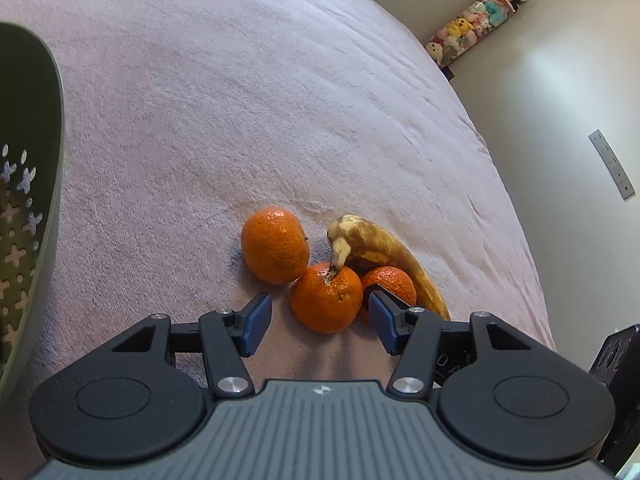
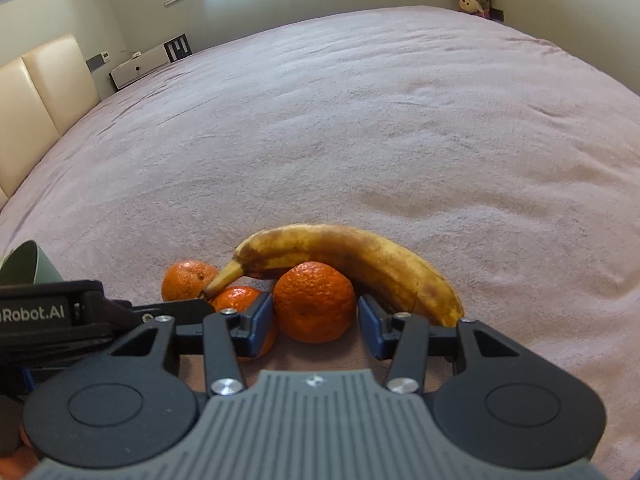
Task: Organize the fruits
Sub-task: 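Grasp a tangerine with the left tool while the right tool grasps another tangerine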
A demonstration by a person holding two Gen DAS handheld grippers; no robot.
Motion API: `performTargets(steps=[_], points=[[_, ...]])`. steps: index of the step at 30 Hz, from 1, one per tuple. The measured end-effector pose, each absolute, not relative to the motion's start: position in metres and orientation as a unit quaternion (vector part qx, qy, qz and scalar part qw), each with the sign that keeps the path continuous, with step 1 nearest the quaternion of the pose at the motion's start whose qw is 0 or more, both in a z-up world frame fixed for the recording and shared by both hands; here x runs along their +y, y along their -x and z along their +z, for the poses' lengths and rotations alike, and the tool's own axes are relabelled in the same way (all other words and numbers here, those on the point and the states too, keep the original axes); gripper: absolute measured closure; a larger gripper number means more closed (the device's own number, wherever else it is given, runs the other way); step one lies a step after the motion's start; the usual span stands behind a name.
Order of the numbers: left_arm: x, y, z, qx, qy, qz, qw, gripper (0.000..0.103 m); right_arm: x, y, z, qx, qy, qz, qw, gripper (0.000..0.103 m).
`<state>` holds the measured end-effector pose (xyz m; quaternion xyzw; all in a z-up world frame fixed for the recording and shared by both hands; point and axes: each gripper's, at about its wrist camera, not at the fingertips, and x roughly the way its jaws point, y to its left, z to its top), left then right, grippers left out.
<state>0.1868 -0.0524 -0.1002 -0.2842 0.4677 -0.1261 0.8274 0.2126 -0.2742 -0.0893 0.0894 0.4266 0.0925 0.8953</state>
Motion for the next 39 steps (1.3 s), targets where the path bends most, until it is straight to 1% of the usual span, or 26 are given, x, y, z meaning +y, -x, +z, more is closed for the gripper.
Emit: performTargets(steps=[10,17,18,19,23,26,30,39], points=[[-0.066,-0.196,-0.108,0.475,0.285,-0.123,0.823,0.039,-0.271,-0.205,-0.079,0.458,-0.049,0.063,0.885,0.061],[-0.087,-0.206,-0.109,0.479,0.240,-0.117,0.836,0.039,-0.267,-0.202,-0.082,0.450,-0.022,0.073,0.890,0.061],[-0.088,-0.206,-0.109,0.480,0.236,-0.115,0.837,0.041,-0.267,-0.202,-0.083,0.448,-0.018,0.075,0.891,0.060],[-0.088,-0.207,-0.109,0.481,0.234,-0.115,0.837,0.048,-0.267,-0.202,-0.083,0.445,-0.015,0.076,0.892,0.060],[-0.085,-0.208,-0.108,0.481,0.235,-0.118,0.836,0.050,-0.265,-0.202,-0.085,0.438,-0.008,0.082,0.895,0.056],[-0.085,-0.203,-0.106,0.478,0.222,-0.122,0.841,0.051,-0.265,-0.202,-0.088,0.438,-0.005,0.079,0.896,0.055],[-0.084,-0.200,-0.101,0.476,0.223,-0.125,0.842,0.051,-0.264,-0.201,-0.091,0.436,-0.003,0.074,0.897,0.059],[-0.074,-0.184,-0.079,0.472,0.209,-0.112,0.849,0.052,-0.258,-0.194,-0.079,0.456,-0.024,0.076,0.887,0.060]])
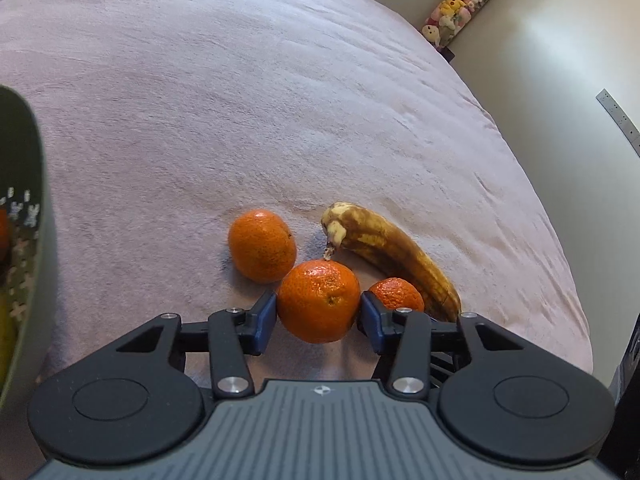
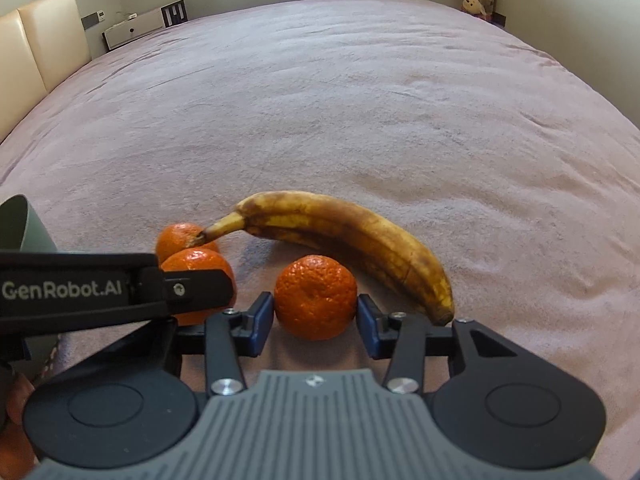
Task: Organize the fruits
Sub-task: 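Grasp a tangerine with the left tool while the right tool grasps another tangerine, then lift both tangerines and carry them over the green colander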
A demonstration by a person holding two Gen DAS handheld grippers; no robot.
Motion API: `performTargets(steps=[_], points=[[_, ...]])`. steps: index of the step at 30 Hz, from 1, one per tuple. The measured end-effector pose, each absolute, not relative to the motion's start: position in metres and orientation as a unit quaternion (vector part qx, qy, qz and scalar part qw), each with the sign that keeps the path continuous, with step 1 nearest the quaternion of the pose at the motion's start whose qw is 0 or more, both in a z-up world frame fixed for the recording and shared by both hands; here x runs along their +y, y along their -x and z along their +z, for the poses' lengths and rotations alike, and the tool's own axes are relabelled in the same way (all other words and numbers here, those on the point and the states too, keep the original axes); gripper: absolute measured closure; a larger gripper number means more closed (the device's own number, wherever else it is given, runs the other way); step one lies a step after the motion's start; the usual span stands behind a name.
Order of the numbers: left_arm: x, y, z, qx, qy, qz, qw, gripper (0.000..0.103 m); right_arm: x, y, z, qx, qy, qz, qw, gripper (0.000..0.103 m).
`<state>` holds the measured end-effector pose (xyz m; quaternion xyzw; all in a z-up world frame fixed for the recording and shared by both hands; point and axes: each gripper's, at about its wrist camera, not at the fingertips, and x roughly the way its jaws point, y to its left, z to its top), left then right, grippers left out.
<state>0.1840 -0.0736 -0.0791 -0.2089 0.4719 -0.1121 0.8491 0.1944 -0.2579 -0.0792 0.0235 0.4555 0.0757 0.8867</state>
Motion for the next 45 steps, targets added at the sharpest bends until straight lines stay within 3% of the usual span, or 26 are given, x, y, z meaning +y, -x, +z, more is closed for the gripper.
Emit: performTargets(steps=[14,28,36,45], points=[[-0.051,-0.136,-0.059,0.506,0.161,-0.077,0.844,0.052,-0.232,-0.154,-0.069,0.492,-0.026,0.143,0.858,0.061],[-0.027,-0.099,-0.083,0.558,0.111,-0.051,0.821,0.051,-0.223,-0.139,-0.072,0.506,-0.005,0.155,0.848,0.060],[-0.022,-0.097,-0.096,0.563,0.127,-0.068,0.814,0.047,-0.219,-0.139,-0.075,0.510,0.007,0.153,0.847,0.060],[-0.027,-0.089,-0.076,0.540,0.105,-0.078,0.832,0.052,-0.214,-0.134,-0.062,0.493,0.013,0.156,0.856,0.060]])
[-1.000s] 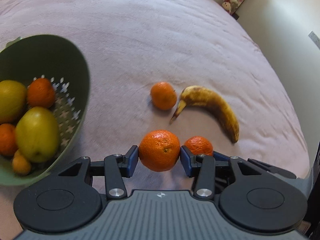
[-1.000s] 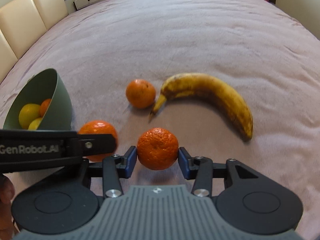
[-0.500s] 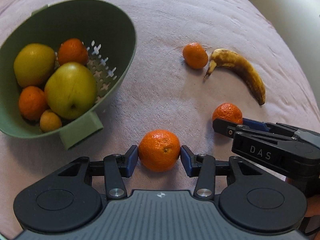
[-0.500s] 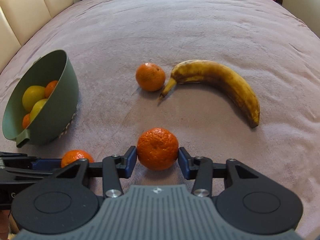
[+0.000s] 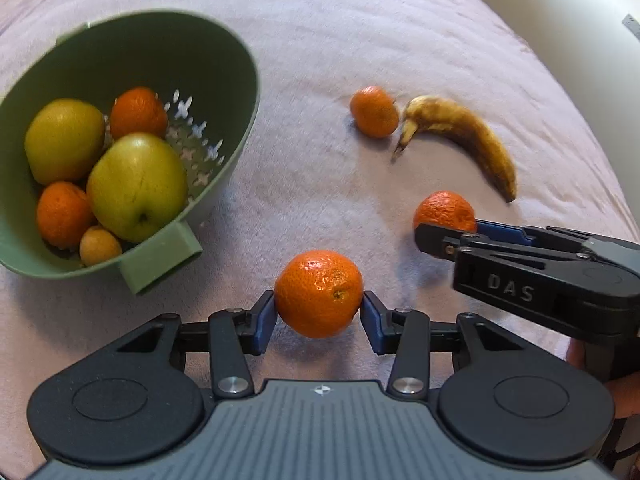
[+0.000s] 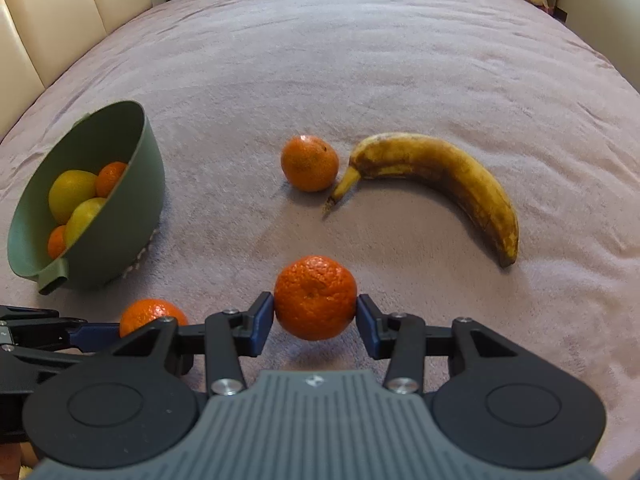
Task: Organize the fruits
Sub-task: 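Lift both tangerines and carry them over the green colander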
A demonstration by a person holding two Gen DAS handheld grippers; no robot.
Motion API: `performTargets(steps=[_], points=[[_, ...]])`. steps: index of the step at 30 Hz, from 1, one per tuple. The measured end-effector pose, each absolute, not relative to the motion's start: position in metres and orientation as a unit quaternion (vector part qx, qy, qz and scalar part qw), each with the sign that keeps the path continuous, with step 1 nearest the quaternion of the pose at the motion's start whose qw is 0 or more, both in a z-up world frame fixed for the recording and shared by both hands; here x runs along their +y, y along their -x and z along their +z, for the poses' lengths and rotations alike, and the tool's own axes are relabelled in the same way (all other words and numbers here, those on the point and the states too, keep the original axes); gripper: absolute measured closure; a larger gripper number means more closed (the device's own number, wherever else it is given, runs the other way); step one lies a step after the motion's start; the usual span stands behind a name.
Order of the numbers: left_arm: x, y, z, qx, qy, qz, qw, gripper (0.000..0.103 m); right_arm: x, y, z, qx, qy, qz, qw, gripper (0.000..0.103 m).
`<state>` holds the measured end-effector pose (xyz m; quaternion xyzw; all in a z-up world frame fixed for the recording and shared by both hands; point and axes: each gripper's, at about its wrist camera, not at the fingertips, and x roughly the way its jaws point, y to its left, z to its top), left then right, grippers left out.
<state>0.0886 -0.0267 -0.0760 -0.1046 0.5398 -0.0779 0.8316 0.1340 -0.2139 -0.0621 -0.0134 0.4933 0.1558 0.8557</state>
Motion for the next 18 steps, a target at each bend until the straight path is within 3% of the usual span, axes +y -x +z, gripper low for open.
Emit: performTargets(steps=[18], points=[[0.028,-0.079,0.012,0.418,0.118,-0.028,0.900,0.052,-0.167,-0.115,0.013,0.347,0.078,0.210,0.911,0.060]])
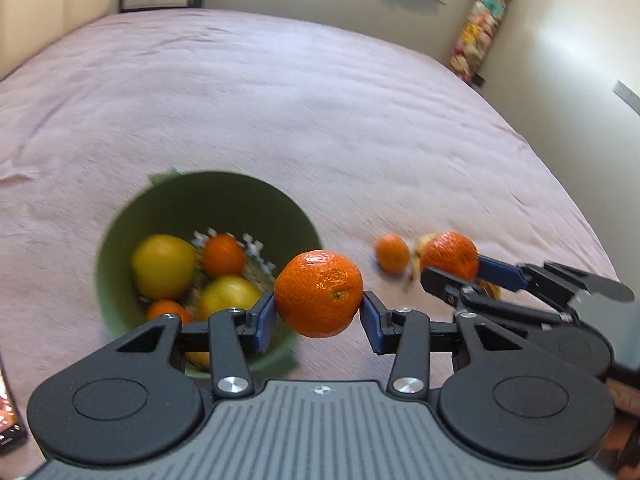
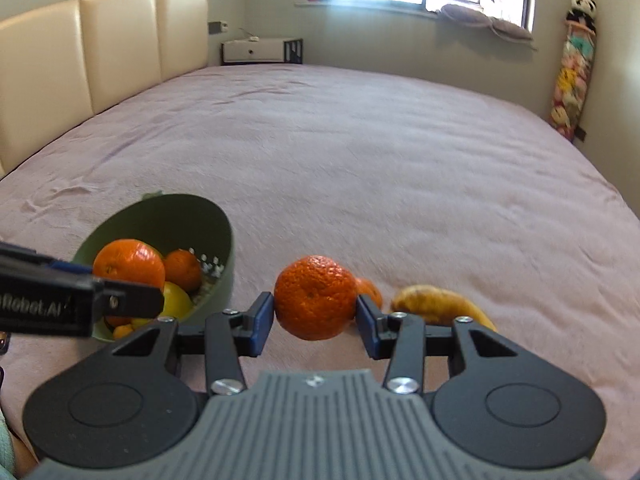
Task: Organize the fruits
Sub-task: 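Lift both tangerines and carry them over the green colander, then lower both tangerines into the colander and open both tools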
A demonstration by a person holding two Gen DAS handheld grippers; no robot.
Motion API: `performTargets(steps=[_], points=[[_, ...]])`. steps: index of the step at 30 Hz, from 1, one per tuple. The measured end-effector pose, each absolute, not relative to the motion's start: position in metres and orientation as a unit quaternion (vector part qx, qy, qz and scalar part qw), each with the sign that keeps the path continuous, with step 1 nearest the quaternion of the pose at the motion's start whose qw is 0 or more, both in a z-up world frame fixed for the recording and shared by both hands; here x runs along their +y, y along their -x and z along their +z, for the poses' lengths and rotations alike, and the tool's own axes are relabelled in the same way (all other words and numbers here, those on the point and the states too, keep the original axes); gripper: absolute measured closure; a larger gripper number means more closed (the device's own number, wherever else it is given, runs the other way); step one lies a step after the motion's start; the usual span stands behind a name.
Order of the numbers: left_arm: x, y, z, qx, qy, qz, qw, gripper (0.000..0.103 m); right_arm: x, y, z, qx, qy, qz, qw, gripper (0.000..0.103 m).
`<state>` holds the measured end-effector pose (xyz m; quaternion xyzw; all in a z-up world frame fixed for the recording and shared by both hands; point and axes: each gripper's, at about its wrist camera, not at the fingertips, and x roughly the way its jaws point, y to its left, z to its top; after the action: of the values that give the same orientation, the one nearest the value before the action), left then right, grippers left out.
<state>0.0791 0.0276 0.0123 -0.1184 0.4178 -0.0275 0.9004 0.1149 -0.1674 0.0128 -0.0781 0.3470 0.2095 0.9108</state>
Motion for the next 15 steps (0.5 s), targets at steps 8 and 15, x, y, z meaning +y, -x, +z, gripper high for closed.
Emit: performTargets(steps=[8,15], points=[[0.062,-0.084,0.015,0.405,0.142,0.012,0.903,0.052,-0.128,-0.117,0.020,0.322,0.103,0.255,0.906,0.061],[0.088,-0.090,0.010,0.404,0.163,0.045,0.899,0.052,-0.087,-0.119,0.015,0.307,0.143,0.295,0.894,0.061]])
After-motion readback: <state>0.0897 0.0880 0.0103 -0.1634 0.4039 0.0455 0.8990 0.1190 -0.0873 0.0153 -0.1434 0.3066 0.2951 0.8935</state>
